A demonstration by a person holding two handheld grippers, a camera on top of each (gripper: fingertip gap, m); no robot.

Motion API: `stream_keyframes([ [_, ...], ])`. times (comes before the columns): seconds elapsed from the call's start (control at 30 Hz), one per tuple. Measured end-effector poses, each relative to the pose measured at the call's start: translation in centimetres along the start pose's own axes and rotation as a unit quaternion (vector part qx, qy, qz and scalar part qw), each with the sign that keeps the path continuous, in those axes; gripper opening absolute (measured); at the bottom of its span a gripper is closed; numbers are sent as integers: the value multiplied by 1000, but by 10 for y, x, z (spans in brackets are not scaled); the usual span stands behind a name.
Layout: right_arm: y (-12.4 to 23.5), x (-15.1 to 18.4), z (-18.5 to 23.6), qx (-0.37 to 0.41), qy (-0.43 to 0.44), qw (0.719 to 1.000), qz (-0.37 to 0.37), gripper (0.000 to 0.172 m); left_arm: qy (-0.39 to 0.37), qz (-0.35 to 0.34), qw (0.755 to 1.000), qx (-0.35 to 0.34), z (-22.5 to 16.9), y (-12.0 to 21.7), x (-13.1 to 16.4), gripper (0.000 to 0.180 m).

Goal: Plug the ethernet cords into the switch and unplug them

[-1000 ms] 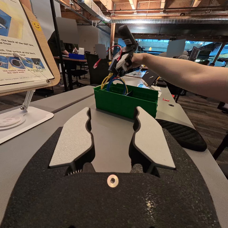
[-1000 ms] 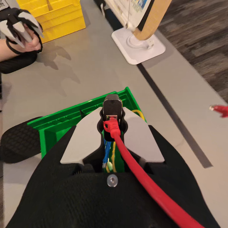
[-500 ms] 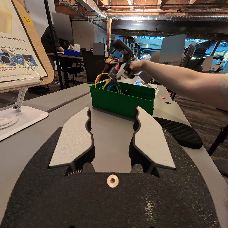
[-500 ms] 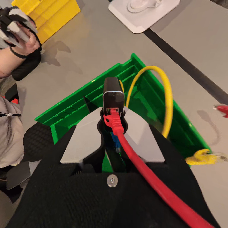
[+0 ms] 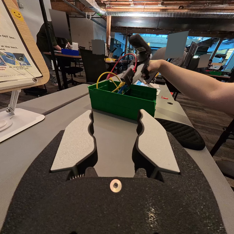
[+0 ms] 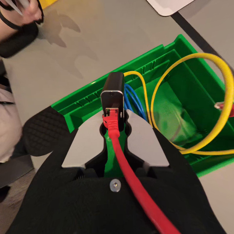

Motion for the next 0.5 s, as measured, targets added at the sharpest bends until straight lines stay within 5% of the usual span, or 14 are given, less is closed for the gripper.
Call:
stream_keyframes([
  [0.17, -3, 0, 7, 24, -3, 1000, -14, 27, -1, 8, 1000, 1, 0, -2, 2, 65],
  [0.33, -3, 0, -15, -114, -106, 988, -12, 29, -4, 10, 1000, -2, -1, -2, 2, 65],
  [0.5, -6, 4, -47, -260, -230, 938, -18, 32, -6, 15, 1000, -4, -1, -3, 3, 65],
])
Point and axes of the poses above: each gripper's, where its closed fingertips meet, y back along the fingers, x out of its underside, z = x × y across the jaws, the point moved 7 cm from there along y, back along the fingers, and after that the axes turned 14 degrees about z, right-handed, at the moved point
